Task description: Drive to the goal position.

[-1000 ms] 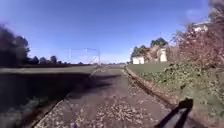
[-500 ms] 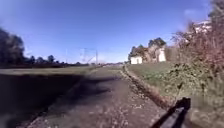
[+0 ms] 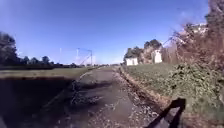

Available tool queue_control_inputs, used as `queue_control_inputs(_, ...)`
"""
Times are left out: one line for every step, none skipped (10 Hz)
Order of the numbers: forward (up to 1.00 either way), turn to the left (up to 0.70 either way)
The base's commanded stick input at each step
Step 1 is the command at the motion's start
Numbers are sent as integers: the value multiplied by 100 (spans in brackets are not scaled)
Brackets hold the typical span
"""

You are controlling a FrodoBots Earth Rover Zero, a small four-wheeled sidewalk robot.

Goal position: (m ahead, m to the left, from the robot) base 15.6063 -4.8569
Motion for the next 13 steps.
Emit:
queue_control_inputs(100, 21)
queue_control_inputs(100, 18)
queue_control_inputs(100, 7)
queue_control_inputs(100, 0)
queue_control_inputs(100, 0)
queue_control_inputs(100, 0)
queue_control_inputs(100, 0)
queue_control_inputs(100, 0)
queue_control_inputs(100, 0)
queue_control_inputs(100, 0)
queue_control_inputs(100, 0)
queue_control_inputs(100, 0)
queue_control_inputs(100, 0)
